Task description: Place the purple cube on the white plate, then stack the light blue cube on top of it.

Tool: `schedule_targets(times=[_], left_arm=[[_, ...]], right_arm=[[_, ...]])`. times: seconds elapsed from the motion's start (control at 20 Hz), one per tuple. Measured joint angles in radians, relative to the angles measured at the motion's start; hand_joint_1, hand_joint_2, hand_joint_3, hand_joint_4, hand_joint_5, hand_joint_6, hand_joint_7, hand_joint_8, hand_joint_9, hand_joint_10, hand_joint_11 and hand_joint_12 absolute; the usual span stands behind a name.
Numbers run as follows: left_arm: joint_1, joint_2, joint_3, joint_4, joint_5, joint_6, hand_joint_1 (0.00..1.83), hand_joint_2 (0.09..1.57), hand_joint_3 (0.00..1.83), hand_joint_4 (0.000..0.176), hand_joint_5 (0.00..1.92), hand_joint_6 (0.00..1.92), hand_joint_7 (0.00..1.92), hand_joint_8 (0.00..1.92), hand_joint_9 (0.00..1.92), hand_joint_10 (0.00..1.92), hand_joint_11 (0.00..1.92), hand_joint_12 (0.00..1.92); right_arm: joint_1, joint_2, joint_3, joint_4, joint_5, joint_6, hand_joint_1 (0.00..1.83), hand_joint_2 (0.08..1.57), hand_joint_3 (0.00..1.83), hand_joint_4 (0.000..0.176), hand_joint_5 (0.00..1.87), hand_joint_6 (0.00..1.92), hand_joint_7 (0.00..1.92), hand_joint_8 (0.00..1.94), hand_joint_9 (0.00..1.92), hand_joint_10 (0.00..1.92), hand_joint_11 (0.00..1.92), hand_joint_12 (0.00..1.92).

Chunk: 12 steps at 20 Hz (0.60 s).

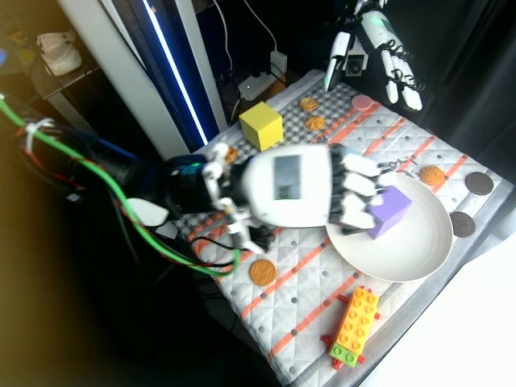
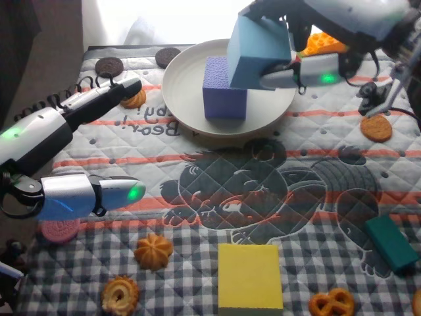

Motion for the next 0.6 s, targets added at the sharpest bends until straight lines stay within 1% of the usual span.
schedule_targets(times=[0.05, 0.1, 0.15, 0.2, 0.25, 0.35, 0.4, 0.45, 0.5, 0.55, 0.6], left_arm=[[0.000, -0.001, 0.001, 0.002, 0.001, 0.000, 0.76, 1.00, 0.00, 0.176, 0.08, 0.00, 0.00, 0.00, 0.00, 0.00, 0.00, 0.00], [0.000, -0.001, 0.001, 0.002, 0.002, 0.000, 0.76, 1.00, 0.00, 0.176, 0.08, 0.00, 0.00, 0.00, 0.00, 0.00, 0.00, 0.00], [0.000, -0.001, 0.001, 0.002, 0.002, 0.000, 0.75, 1.00, 0.00, 0.176, 0.08, 0.00, 0.00, 0.00, 0.00, 0.00, 0.00, 0.00], [0.000, -0.001, 0.002, 0.002, 0.002, 0.000, 0.75, 1.00, 0.00, 0.176, 0.08, 0.00, 0.00, 0.00, 0.00, 0.00, 0.00, 0.00], [0.000, -0.008, 0.007, 0.000, 0.004, 0.001, 0.77, 1.00, 0.00, 0.176, 0.08, 0.00, 0.00, 0.00, 0.00, 0.00, 0.00, 0.00], [0.000, -0.011, 0.012, 0.003, 0.016, -0.001, 0.79, 0.99, 0.00, 0.176, 0.07, 0.00, 0.00, 0.00, 0.00, 0.00, 0.00, 0.00], [0.000, -0.012, 0.015, 0.008, 0.025, -0.009, 0.80, 1.00, 0.00, 0.176, 0.08, 0.00, 0.00, 0.00, 0.00, 0.00, 0.00, 0.00], [0.000, -0.015, 0.021, 0.016, 0.027, -0.026, 0.80, 0.99, 0.00, 0.176, 0.08, 0.00, 0.00, 0.00, 0.00, 0.00, 0.00, 0.00], [0.000, -0.019, 0.028, 0.017, 0.026, -0.035, 0.82, 0.99, 0.00, 0.176, 0.08, 0.00, 0.00, 0.00, 0.00, 0.00, 0.00, 0.00], [0.000, -0.019, 0.031, 0.014, 0.029, -0.048, 0.82, 1.00, 0.00, 0.176, 0.08, 0.00, 0.00, 0.00, 0.00, 0.00, 0.00, 0.00], [0.000, -0.021, 0.035, 0.012, 0.033, -0.054, 0.80, 1.00, 0.00, 0.176, 0.07, 0.00, 0.00, 0.00, 0.00, 0.00, 0.00, 0.00]], right_arm=[[0.017, -0.011, 0.013, -0.017, -0.039, 0.000, 1.26, 1.06, 0.00, 0.000, 0.99, 0.93, 1.24, 0.60, 1.35, 0.55, 1.16, 1.18], [0.025, -0.017, 0.017, -0.026, -0.055, 0.000, 1.26, 1.06, 0.00, 0.000, 0.99, 0.93, 1.24, 0.60, 1.35, 0.55, 1.16, 1.18], [0.035, -0.027, 0.024, -0.035, -0.068, -0.001, 1.26, 1.06, 0.00, 0.000, 1.01, 0.87, 1.23, 0.65, 1.34, 0.55, 1.13, 1.21], [0.042, -0.034, 0.030, -0.037, -0.075, -0.006, 1.26, 1.06, 0.00, 0.000, 1.01, 0.87, 1.23, 0.65, 1.34, 0.55, 1.13, 1.21], [0.055, -0.053, 0.042, -0.043, -0.089, -0.010, 1.27, 1.06, 0.00, 0.000, 1.00, 0.84, 1.21, 0.73, 1.33, 0.57, 1.13, 1.21], [0.072, -0.076, 0.058, -0.063, -0.111, -0.011, 1.28, 1.06, 0.00, 0.000, 1.00, 0.82, 1.22, 0.73, 1.32, 0.58, 1.12, 1.23], [0.083, -0.094, 0.069, -0.072, -0.126, -0.012, 1.30, 1.04, 0.00, 0.000, 1.03, 0.75, 1.27, 0.67, 1.37, 0.65, 1.13, 1.29], [0.087, -0.098, 0.072, -0.080, -0.135, -0.011, 1.29, 1.05, 0.00, 0.000, 1.02, 0.74, 1.25, 0.72, 1.35, 0.68, 1.13, 1.29], [0.087, -0.099, 0.072, -0.080, -0.135, -0.011, 1.29, 1.05, 0.00, 0.000, 1.02, 0.75, 1.24, 0.73, 1.34, 0.69, 1.12, 1.29], [0.087, -0.099, 0.072, -0.083, -0.140, -0.011, 1.29, 1.05, 0.00, 0.000, 1.04, 0.71, 1.24, 0.74, 1.35, 0.68, 1.13, 1.29], [0.087, -0.099, 0.074, -0.084, -0.146, -0.011, 1.29, 1.04, 0.00, 0.000, 1.06, 0.74, 1.28, 0.63, 1.34, 0.60, 1.12, 1.20]])
